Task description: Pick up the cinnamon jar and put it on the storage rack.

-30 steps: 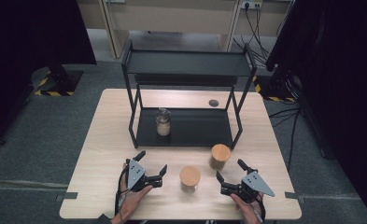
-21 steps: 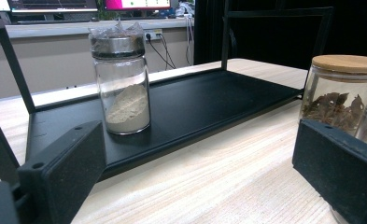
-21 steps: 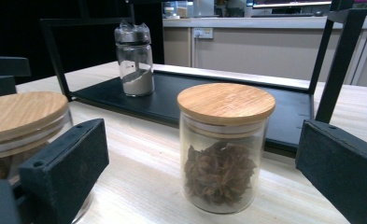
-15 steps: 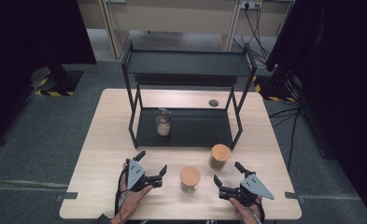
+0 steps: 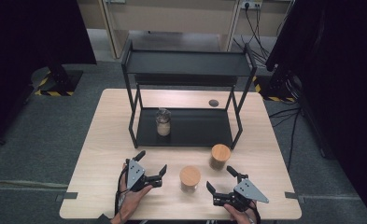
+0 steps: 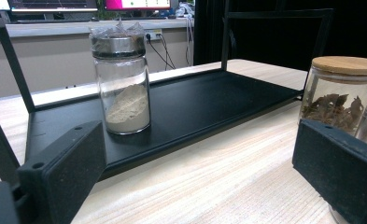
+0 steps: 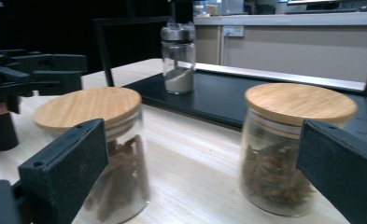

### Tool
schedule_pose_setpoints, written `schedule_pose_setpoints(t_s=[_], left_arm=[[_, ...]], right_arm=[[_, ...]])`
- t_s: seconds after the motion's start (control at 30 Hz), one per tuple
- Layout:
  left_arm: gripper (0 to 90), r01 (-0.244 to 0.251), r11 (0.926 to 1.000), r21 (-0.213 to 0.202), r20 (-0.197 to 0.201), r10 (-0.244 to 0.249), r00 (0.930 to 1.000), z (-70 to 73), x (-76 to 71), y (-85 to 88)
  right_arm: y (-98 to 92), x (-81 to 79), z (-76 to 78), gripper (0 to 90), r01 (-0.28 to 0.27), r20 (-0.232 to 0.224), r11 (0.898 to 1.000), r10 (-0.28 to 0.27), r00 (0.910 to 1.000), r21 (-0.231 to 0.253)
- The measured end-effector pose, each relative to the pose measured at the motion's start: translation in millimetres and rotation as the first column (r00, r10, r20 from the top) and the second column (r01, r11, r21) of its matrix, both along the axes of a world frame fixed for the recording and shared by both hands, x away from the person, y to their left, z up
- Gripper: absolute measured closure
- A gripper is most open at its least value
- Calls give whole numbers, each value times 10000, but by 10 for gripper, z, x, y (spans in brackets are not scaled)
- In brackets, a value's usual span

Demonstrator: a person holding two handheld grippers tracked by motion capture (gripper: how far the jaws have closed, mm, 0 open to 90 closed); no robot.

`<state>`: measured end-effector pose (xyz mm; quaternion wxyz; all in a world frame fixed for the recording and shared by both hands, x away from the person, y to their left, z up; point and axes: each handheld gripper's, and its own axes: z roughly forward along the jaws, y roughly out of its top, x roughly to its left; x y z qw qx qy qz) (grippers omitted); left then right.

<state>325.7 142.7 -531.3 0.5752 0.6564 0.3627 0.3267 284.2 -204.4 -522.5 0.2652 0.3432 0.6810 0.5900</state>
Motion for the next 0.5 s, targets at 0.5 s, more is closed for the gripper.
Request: schedule_pose_setpoints(t_s=[0.5], left_arm=[[24,-5,10000,34,39,5,10000,0,-3,-2]], right_arm=[[166,-62,-16,32,-721,-5,9970,722,9974,-283]])
